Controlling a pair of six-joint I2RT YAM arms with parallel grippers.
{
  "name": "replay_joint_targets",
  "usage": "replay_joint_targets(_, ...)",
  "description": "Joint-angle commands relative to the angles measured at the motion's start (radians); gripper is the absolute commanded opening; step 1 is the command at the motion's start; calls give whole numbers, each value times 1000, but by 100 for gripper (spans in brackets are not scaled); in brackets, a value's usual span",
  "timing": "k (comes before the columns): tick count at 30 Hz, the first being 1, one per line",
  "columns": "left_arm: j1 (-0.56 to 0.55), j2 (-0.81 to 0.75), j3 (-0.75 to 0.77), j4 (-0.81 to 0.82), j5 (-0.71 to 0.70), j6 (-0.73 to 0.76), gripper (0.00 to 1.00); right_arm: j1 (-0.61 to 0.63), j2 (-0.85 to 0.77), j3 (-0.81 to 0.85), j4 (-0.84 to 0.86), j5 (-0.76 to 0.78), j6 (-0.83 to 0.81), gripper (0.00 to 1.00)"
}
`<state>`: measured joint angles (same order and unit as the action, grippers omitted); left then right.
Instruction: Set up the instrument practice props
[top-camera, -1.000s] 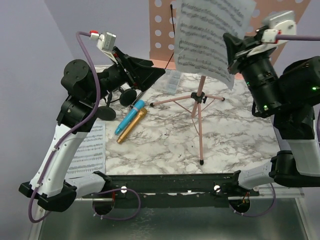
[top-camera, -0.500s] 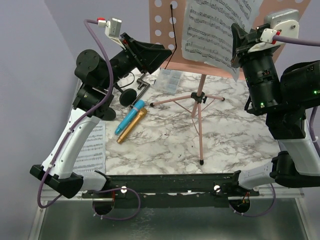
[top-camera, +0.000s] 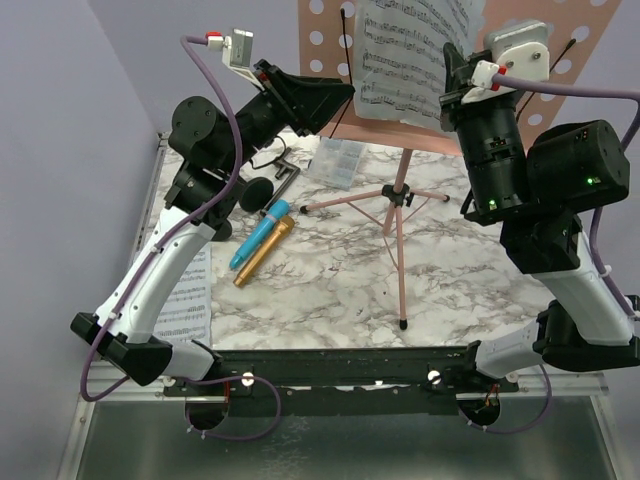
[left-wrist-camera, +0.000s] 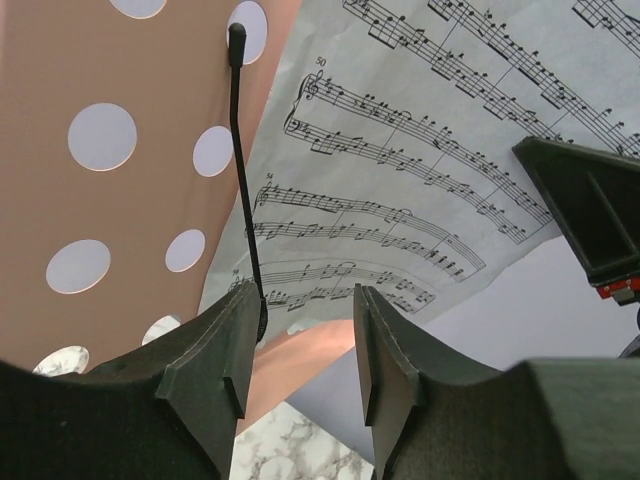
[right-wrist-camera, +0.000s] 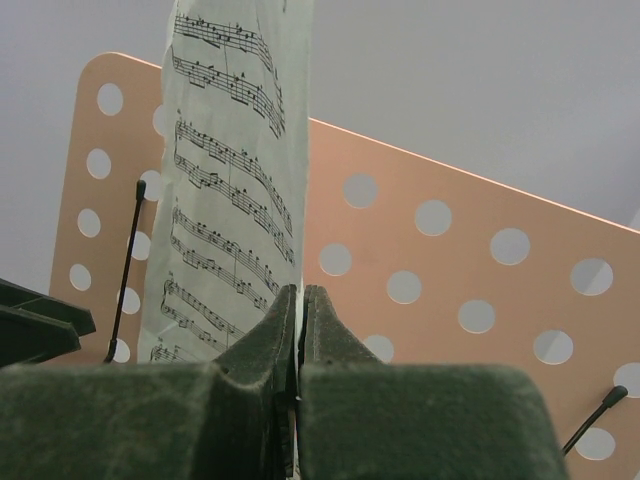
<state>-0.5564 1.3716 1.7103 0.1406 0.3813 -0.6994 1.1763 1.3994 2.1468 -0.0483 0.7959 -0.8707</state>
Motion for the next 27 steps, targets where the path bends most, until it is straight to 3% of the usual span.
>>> replay_joint_targets(1, -19, 8, 24, 41, -85, 3, 48, -1, 7, 1, 38, 6, -36, 0)
replay_joint_targets(11, -45, 30, 24, 44, -212, 6, 43, -1, 3, -20, 102, 17, -62, 0)
replay_joint_targets(18, -54, 69, 53, 45, -206, 0, 42, 0, 4, -43, 127, 20, -77, 0)
replay_joint_targets(27, -60, 80, 58, 48, -206, 15, 28, -3, 8, -54, 161, 26, -101, 0)
